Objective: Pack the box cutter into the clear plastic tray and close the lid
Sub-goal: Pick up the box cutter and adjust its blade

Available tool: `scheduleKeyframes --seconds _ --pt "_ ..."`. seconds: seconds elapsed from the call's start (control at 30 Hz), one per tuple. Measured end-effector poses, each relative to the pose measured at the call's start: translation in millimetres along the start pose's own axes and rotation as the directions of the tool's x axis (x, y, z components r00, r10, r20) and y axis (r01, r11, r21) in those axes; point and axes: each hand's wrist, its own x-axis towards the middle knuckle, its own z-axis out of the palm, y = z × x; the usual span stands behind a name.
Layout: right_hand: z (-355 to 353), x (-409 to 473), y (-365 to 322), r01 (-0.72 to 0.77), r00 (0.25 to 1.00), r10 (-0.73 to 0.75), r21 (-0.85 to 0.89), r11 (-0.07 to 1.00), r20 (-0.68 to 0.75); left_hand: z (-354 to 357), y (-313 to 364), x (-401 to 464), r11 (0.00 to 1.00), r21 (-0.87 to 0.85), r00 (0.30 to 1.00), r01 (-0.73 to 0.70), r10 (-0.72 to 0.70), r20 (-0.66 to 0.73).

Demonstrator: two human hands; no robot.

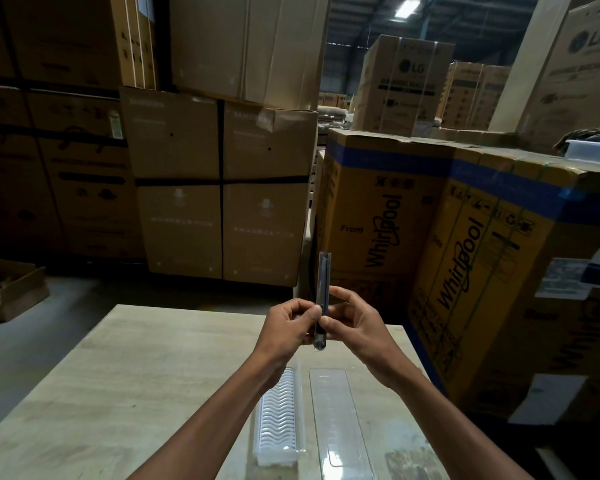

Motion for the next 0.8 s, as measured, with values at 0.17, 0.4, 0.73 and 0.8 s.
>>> scheduleKeyframes --seconds 0.17,0.4,0.73,0.8 --pt "3 -1 6 -0.016 1.000 0.017 -0.022 1.000 0.011 -3 -6 -2 1.000 -0.014 1.000 0.024 -0.024 -0.001" --pt "20 -8 14 -0.030 0.999 0.024 -0.137 0.990 -0.049 -7 -16 5 0.995 -0.041 0.991 0.091 -0.095 -0.098" --pt "69 -15 40 -0.011 0.975 -0.083 -0.417 0.909 -0.207 -20 -44 3 0.985 -0.019 0.971 0.173 -0.174 -0.166" --pt "75 -16 42 -0.026 0.975 -0.075 -0.444 0.896 -0.209 -24 -49 2 0.982 -0.007 0.968 0.189 -0.187 -0.170"
